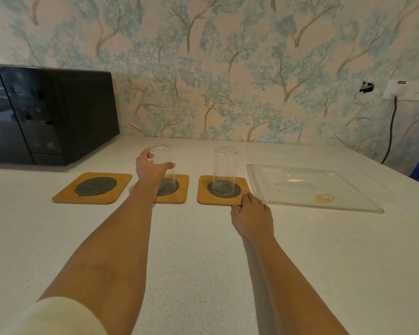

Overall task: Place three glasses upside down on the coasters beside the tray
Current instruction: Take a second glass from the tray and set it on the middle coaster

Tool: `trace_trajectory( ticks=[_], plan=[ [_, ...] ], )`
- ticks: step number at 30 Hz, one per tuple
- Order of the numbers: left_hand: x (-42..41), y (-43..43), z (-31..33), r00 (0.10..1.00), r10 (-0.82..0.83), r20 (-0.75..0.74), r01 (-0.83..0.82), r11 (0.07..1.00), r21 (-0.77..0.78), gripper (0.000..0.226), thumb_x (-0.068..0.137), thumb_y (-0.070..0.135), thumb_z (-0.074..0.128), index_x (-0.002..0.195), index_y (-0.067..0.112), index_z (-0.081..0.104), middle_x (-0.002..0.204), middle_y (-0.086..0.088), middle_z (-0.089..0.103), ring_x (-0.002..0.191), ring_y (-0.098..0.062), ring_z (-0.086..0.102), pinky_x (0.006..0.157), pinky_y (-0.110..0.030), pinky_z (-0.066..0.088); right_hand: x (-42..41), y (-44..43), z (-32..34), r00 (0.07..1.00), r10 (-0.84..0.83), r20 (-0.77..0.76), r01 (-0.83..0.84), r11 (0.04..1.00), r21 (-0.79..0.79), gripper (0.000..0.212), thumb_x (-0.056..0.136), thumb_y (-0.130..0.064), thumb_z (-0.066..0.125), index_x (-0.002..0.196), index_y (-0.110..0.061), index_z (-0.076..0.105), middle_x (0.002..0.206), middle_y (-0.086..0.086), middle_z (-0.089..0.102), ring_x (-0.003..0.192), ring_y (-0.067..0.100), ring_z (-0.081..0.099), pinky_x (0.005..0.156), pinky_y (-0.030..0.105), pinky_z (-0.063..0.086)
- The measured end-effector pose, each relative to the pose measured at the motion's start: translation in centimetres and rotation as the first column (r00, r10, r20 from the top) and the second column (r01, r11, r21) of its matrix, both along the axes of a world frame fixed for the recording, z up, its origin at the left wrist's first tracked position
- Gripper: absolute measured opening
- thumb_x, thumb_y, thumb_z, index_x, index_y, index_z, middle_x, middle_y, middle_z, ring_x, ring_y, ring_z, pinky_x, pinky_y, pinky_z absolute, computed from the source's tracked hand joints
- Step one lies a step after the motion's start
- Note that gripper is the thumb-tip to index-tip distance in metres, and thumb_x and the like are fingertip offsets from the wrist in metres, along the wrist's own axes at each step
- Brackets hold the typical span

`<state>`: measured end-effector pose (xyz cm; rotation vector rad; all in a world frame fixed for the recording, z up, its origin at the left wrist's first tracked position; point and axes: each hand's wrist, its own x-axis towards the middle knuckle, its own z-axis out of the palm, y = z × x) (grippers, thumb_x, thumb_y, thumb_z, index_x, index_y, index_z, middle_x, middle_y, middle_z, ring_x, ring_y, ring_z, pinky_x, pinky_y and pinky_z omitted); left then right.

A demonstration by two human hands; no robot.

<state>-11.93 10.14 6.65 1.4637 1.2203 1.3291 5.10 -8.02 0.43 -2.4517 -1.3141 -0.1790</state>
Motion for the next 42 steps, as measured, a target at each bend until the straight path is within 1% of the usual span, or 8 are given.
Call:
trace_trajectory(
  ticks=[5, 11, 16, 21, 32, 36, 39, 42],
  plan=[
    [0.1, -0.2, -0.2, 0.999, -0.031, -0.038, 0.033, 0.998, 0.044, 0.081, 0.071, 0.018, 0.079, 0.139, 0.010, 0.035, 0.138, -0.013, 0.042, 0.129, -0.027, 0.043, 0.105, -0.044, 0.042, -0.1, -0.1, 0.0, 1.000, -0.006, 0.010, 0.006, 1.000, 0.001, 0.050, 0.100, -0.038, 0.031, 0.139, -0.011, 0.043, 0.147, 0.005, 0.046, 0.135, 0.024, 0.044, 0.114, 0.040, 0.035],
    [-0.3, -1.2, -0.9, 0.990, -0.009, -0.141, 0.017, 0.998, 0.060, 0.100, 0.068, 0.018, 0.082, 0.145, 0.011, 0.019, 0.148, -0.016, 0.027, 0.135, -0.032, 0.031, 0.111, -0.048, 0.032, -0.2, -0.2, 0.1, 1.000, 0.003, -0.014, -0.003, 1.000, 0.014, 0.050, 0.099, -0.038, 0.032, 0.139, -0.010, 0.044, 0.146, 0.006, 0.047, 0.135, 0.024, 0.044, 0.114, 0.041, 0.034],
    [-0.5, -1.7, -2.2, 0.999, -0.033, -0.039, 0.034, 0.999, 0.019, 0.087, 0.070, 0.009, 0.078, 0.141, 0.015, 0.028, 0.144, -0.011, 0.034, 0.130, -0.028, 0.038, 0.101, -0.038, 0.041, -0.1, -0.3, 0.1, 1.000, 0.011, -0.016, -0.011, 1.000, 0.022, 0.048, 0.100, -0.037, 0.031, 0.138, -0.010, 0.045, 0.145, 0.005, 0.048, 0.133, 0.023, 0.045, 0.113, 0.040, 0.034],
    [-0.5, -1.5, -2.4, 0.999, -0.034, -0.008, 0.035, 0.999, 0.016, 0.082, 0.073, 0.009, 0.078, 0.140, 0.016, 0.031, 0.143, -0.009, 0.037, 0.127, -0.026, 0.040, 0.095, -0.032, 0.042, -0.2, -0.3, 0.1, 1.000, 0.007, -0.018, -0.006, 0.999, 0.036, 0.048, 0.099, -0.036, 0.032, 0.137, -0.010, 0.046, 0.143, 0.004, 0.050, 0.131, 0.023, 0.047, 0.112, 0.039, 0.036],
    [-0.6, -1.7, -2.3, 0.998, -0.060, -0.034, 0.060, 0.998, 0.018, 0.085, 0.075, 0.009, 0.076, 0.143, 0.016, 0.025, 0.147, -0.010, 0.032, 0.131, -0.027, 0.037, 0.102, -0.038, 0.041, -0.3, -0.3, 0.2, 0.999, 0.009, -0.034, -0.007, 0.998, 0.065, 0.045, 0.099, -0.035, 0.033, 0.133, -0.010, 0.048, 0.140, 0.004, 0.052, 0.130, 0.022, 0.049, 0.112, 0.039, 0.036],
    [-0.8, -2.4, -2.8, 0.996, 0.018, -0.083, -0.014, 0.999, 0.046, 0.089, 0.076, 0.010, 0.074, 0.145, 0.014, 0.018, 0.151, -0.014, 0.024, 0.137, -0.031, 0.029, 0.110, -0.045, 0.032, -0.4, -0.4, 0.2, 0.999, 0.004, -0.037, -0.002, 0.998, 0.067, 0.046, 0.099, -0.035, 0.033, 0.134, -0.010, 0.048, 0.141, 0.004, 0.051, 0.131, 0.023, 0.047, 0.112, 0.040, 0.035],
    [-0.6, -3.8, -3.6, 0.989, 0.101, -0.106, -0.092, 0.992, 0.091, 0.085, 0.079, 0.013, 0.072, 0.145, 0.011, 0.018, 0.151, -0.015, 0.024, 0.138, -0.033, 0.028, 0.112, -0.048, 0.031, -0.5, -0.6, 0.3, 0.998, 0.013, -0.059, -0.009, 0.998, 0.067, 0.046, 0.099, -0.034, 0.033, 0.136, -0.009, 0.046, 0.143, 0.006, 0.049, 0.133, 0.024, 0.045, 0.114, 0.041, 0.033],
    [-0.6, -5.8, -4.6, 0.946, 0.199, -0.257, -0.164, 0.974, 0.154, 0.078, 0.082, 0.019, 0.068, 0.144, 0.008, 0.020, 0.150, -0.015, 0.027, 0.138, -0.032, 0.028, 0.110, -0.048, 0.029, -0.7, -0.9, 0.5, 0.996, 0.028, -0.081, -0.021, 0.996, 0.087, 0.045, 0.099, -0.029, 0.034, 0.136, -0.007, 0.045, 0.143, 0.008, 0.048, 0.132, 0.024, 0.045, 0.113, 0.041, 0.034]
  ],
)
